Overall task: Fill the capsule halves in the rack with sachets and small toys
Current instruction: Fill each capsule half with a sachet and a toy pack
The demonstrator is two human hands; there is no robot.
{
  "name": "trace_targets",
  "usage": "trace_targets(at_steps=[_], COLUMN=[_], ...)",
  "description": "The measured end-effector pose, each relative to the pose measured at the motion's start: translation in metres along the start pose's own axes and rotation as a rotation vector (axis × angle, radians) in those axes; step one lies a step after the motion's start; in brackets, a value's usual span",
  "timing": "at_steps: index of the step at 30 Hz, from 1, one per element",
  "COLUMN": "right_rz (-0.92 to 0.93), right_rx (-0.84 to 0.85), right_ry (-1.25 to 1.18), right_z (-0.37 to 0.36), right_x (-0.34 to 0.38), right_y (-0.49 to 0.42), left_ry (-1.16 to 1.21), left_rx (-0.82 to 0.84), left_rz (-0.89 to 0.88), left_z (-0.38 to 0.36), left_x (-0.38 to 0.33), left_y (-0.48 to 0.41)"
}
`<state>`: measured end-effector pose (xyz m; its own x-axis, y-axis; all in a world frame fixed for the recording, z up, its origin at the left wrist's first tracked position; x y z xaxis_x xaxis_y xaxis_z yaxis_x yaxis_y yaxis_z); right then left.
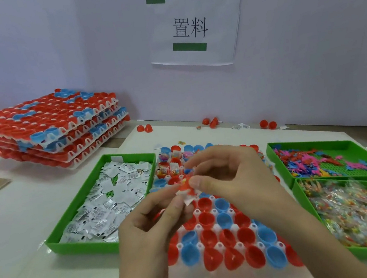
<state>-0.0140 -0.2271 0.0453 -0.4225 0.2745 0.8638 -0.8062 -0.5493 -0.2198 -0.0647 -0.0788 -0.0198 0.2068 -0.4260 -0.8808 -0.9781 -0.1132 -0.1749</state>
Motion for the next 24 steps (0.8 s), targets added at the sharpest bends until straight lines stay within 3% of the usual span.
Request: trace_targets(at_steps=[6, 11, 24], right_rz=[-0.124, -0.234, -0.265], right_rx=[-0.133, -0.016, 0.15], right_ry=[0.295, 0.511, 0.647], right_z=[0.035, 0.03, -0.001], right_x=[-0.033, -0.065, -0.085], right_y=[-0.027, -0.039, -0.052], left_ry=[0.055, 0.024, -0.014], left_rx=[-0.16, -0.217, -0.241], left_rz=[-0.101, -0.124, -0.159], left_z=[0.015, 0.021, 0.03], left_x=[-0.012, -0.013, -0.013], left_y=[0.005, 0.006, 0.006])
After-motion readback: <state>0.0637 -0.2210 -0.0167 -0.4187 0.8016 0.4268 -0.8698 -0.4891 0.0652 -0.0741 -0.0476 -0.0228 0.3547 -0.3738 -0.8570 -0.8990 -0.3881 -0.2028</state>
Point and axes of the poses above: each hand's wrist, its own y-axis away from the middle knuckle, its own z-axis out of the back of the hand, x = y × z, the point moved 4 cm from there along -y, towards the middle knuckle, and after that the axes turned 13 degrees about x, right-handed, at the moved point
